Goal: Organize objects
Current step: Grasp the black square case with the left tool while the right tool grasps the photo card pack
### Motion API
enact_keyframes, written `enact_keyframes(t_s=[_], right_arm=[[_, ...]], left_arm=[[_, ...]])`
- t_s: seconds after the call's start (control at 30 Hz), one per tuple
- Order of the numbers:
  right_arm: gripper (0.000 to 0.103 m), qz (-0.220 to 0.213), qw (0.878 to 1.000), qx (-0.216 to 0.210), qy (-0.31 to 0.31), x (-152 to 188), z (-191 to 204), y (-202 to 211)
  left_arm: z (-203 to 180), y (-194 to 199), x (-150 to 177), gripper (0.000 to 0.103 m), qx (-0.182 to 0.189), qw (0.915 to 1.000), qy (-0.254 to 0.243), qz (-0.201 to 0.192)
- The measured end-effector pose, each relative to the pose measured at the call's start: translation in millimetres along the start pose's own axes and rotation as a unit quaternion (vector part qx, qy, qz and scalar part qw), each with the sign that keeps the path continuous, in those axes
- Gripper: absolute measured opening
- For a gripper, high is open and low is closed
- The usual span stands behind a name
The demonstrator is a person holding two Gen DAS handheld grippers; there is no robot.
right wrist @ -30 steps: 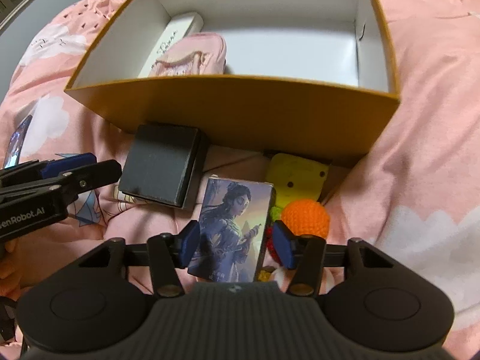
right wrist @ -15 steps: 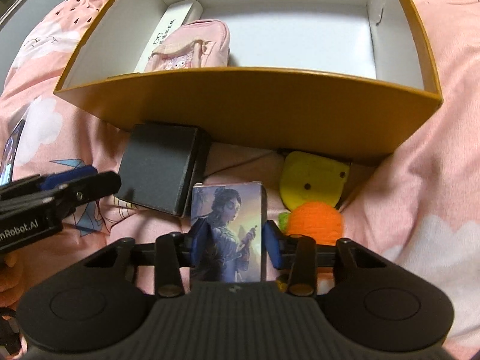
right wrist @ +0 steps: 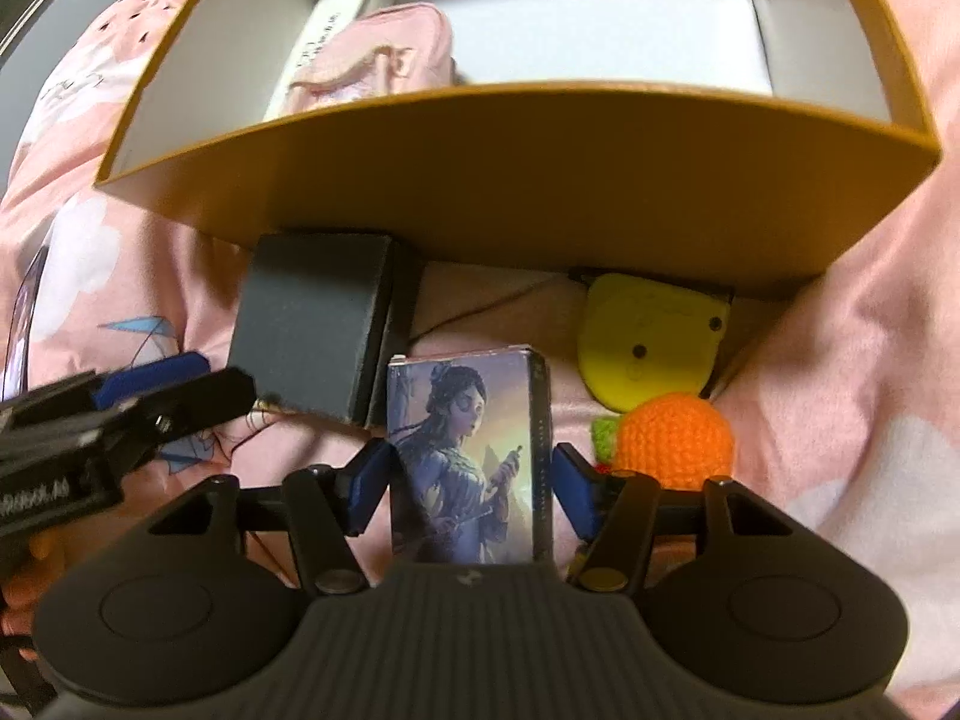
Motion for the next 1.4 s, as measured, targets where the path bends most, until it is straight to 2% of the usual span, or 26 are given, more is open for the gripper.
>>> enact_keyframes(t_s=[0.03,0.1,0.23,0.4,0.6,0.63,0.77,0.83,1.0,1.1,1.27,1.4], right_arm=[[0.045,-0.004,1.000,0.015,0.013,0.6,2.2,2.6],[0.036,-0.014,0.999,0.025,0.028,-0.2,5.4,10.4],[0.033,-0.017,0.999,0.012,0.026,-4.6,3.0,16.7],[0.044,0.000,1.000,-0.001,0.007,-6.8,1.2,4.3],[0.052,0.004,1.000,-0.014,0.003,-9.0,-3.8,-6.2],[0.053,0.005,1.000,-0.017,0.004,-10.0,-3.5,-7.7],[0.057,0.003,1.000,-0.018,0.014,-14.4,-2.1,-13.8],[0.055,-0.001,1.000,-0.018,0.015,-14.3,-2.1,-12.6],[0.033,-0.021,0.999,-0.027,0.004,-12.4,-4.0,5.5],[0.028,-0.029,0.999,-0.030,0.017,-10.3,4.3,18.1],[0.025,-0.028,0.998,-0.042,0.026,-15.1,10.2,22.8],[0.025,-0.025,0.999,-0.045,0.013,-16.3,9.3,11.5]], left_arm=[[-0.6,-0.8,-0.7,0.069,-0.001,1.0000,0.000,0.001],[-3.9,-2.2,-2.5,0.070,0.000,1.0000,-0.006,0.003],[-6.0,-7.6,-11.1,0.072,0.000,1.0000,-0.007,0.002],[7.7,-24.6,-19.3,0.072,-0.006,0.9997,0.009,0.023],[10.2,-40.2,-20.3,0.075,0.028,0.9978,0.041,0.043],[9.9,-43.4,-20.4,0.078,0.030,0.9974,0.046,0.046],[7.7,-52.5,-21.0,0.078,0.038,0.9964,0.055,0.051],[7.6,-50.6,-20.6,0.075,0.038,0.9966,0.054,0.049],[9.4,-34.6,-21.1,0.060,0.026,0.9981,0.049,0.026],[5.9,-23.2,-22.0,0.052,0.018,0.9991,0.037,0.012],[-1.1,-12.5,-21.4,0.048,0.013,0.9997,0.021,0.008],[6.6,-19.6,-22.9,0.050,0.017,0.9984,0.053,0.014]])
Point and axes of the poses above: each gripper's, at about its wrist camera, not at the fingertips, and y roughly against the way its jaws point, z to its left, x to its underside, the point moved 7 cm from there along -y, roughly the way its jaws point, and after that the axes turned 6 degrees about y, right-handed, at the moved point
